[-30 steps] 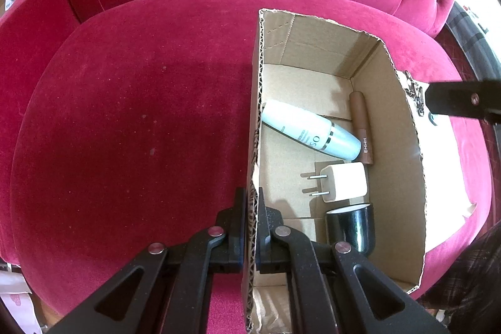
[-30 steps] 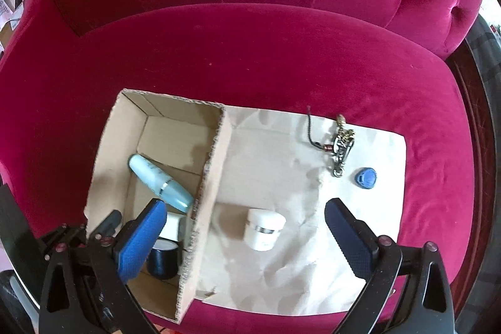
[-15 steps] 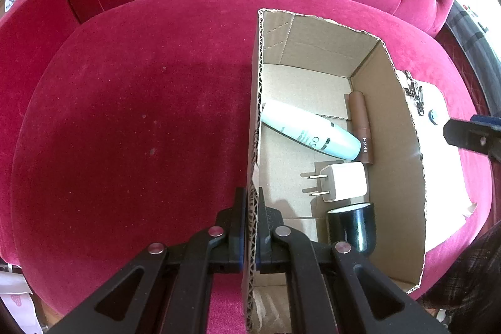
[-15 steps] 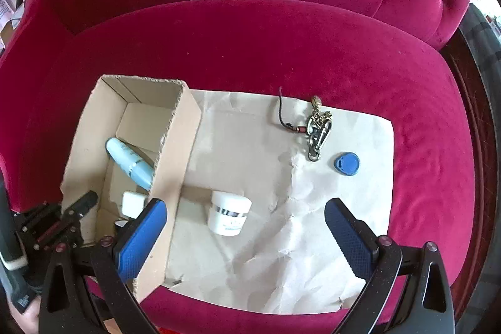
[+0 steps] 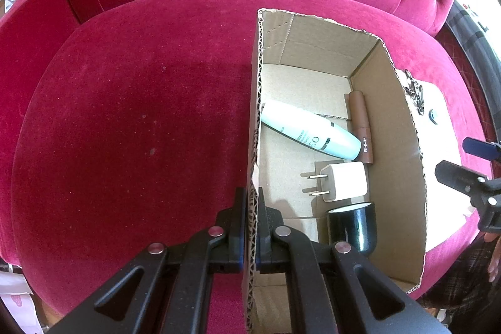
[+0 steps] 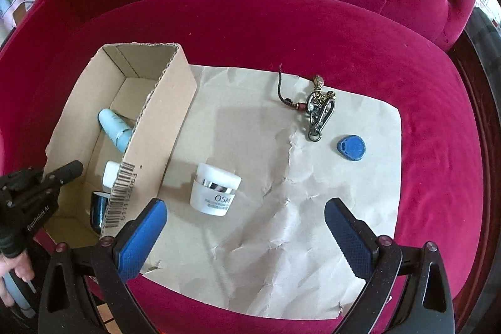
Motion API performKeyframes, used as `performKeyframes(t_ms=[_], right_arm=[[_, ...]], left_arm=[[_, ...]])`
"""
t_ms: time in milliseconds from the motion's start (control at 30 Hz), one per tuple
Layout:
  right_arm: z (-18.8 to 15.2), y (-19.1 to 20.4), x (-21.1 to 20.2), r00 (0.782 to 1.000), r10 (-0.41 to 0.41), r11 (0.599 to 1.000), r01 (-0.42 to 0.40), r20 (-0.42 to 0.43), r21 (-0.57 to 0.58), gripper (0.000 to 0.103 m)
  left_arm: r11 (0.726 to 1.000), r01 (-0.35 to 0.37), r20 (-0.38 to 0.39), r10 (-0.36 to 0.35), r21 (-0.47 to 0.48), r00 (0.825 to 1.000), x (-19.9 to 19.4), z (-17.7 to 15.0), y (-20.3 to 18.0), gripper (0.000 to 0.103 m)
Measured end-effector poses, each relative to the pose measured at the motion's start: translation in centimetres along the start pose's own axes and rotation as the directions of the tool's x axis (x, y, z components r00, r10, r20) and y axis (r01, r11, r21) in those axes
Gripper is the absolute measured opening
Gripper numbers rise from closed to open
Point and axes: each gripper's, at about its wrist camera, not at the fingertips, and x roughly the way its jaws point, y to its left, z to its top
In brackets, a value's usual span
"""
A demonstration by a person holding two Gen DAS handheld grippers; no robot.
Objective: Organize rigid objects
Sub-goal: 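Move the right tool to the white OSM jar and close on it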
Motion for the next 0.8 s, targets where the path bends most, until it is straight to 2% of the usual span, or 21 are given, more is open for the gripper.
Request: performKeyframes(t_ms=[467, 800], right_arm=[[-0.6, 0.1, 2.8, 1.0, 0.017, 1.0, -0.017, -0.014, -0.012, 0.103], [0.3, 1.2, 4.6, 0.999, 0.027, 1.0, -0.027, -0.019, 0.002, 0.101]], left_arm=[[1.0, -0.001, 0.0, 0.001, 0.004, 1.0, -0.1, 0.0, 0.0, 0.003], [1.0, 0.0, -0.002, 0.0, 0.002, 1.0, 0.0, 0.0, 0.0, 0.003]])
